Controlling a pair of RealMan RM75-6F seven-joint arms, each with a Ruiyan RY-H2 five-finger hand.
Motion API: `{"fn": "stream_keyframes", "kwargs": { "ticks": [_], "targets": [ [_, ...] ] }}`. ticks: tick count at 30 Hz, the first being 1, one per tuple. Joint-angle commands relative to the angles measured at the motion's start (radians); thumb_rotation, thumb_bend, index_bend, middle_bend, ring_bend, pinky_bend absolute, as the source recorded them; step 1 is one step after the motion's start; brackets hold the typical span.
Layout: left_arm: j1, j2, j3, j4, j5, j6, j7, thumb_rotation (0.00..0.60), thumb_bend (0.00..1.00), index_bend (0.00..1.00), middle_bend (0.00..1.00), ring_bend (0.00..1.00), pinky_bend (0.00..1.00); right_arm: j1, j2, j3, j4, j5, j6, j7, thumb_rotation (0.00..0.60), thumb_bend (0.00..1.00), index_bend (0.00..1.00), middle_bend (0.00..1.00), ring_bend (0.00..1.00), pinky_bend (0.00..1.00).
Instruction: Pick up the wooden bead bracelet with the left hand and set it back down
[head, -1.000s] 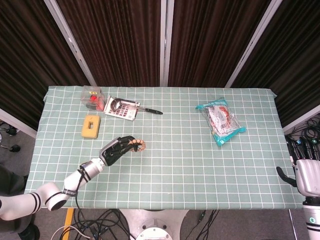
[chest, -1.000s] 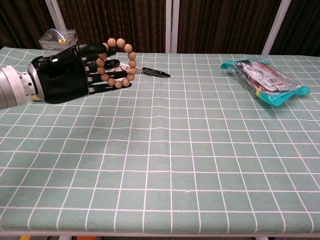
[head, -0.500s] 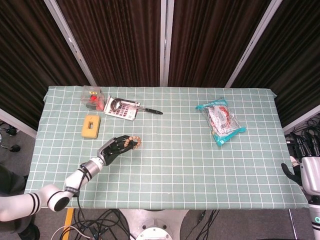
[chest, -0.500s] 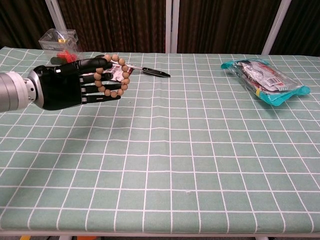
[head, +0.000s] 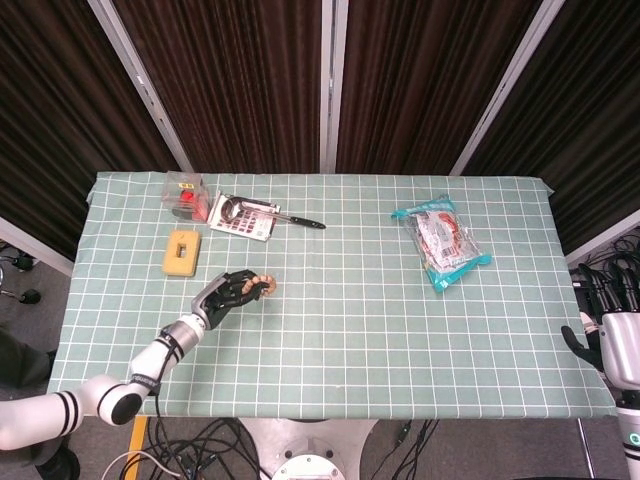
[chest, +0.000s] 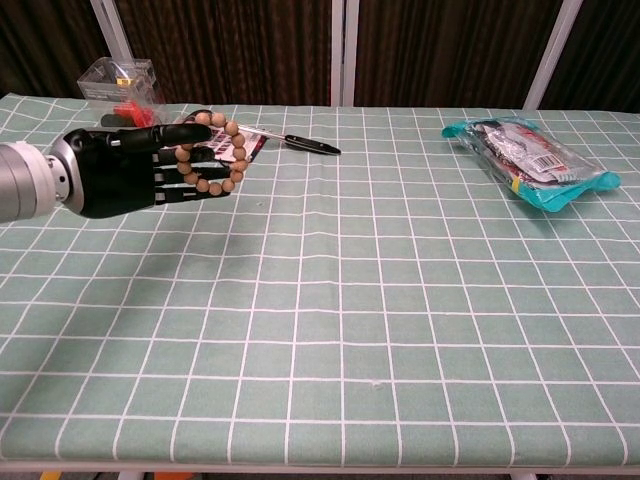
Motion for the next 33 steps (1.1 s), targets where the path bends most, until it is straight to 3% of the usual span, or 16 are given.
{"fn": "stream_keyframes", "kwargs": {
  "ticks": [1,4,9,13,25,33],
  "targets": [
    [0.016,-0.007,-0.014,-0.010,-0.002,0.004,0.035,0.575,0.38,0.56,0.65,0.27,0.12,0.000,-0.001,-0.001,0.001,0.001,0.000,0.002,0.600,0.15,0.08,0.16,0.00,0.00],
    [0.026,-0.011,-0.022,-0.013,0.003,0.005,0.064,0.512,0.38,0.57,0.65,0.27,0.12,-0.001,-0.002,-0.002,0.002,0.001,0.000,0.001,0.600,0.15,0.08,0.16,0.00,0.00],
    [0.039,-0.015,-0.038,-0.019,-0.003,-0.003,0.101,0.508,0.38,0.59,0.67,0.29,0.12,-0.002,-0.004,-0.002,0.002,0.001,0.000,0.000,0.600,0.15,0.09,0.16,0.00,0.00],
    [0.049,-0.018,-0.049,-0.024,-0.011,-0.011,0.122,0.596,0.39,0.61,0.69,0.30,0.12,-0.002,-0.005,-0.003,0.002,0.000,0.003,0.001,0.600,0.15,0.09,0.16,0.00,0.00],
    [0.083,-0.021,-0.072,-0.042,0.006,-0.017,0.164,0.600,0.40,0.66,0.73,0.33,0.12,-0.004,-0.009,-0.010,0.002,-0.001,-0.003,0.005,0.600,0.15,0.09,0.16,0.00,0.00],
    [0.099,-0.016,-0.077,-0.056,0.040,-0.019,0.162,0.523,0.38,0.66,0.74,0.33,0.12,-0.006,-0.006,-0.009,-0.003,-0.006,0.006,-0.002,0.600,0.15,0.09,0.16,0.00,0.00]
  ]
}}
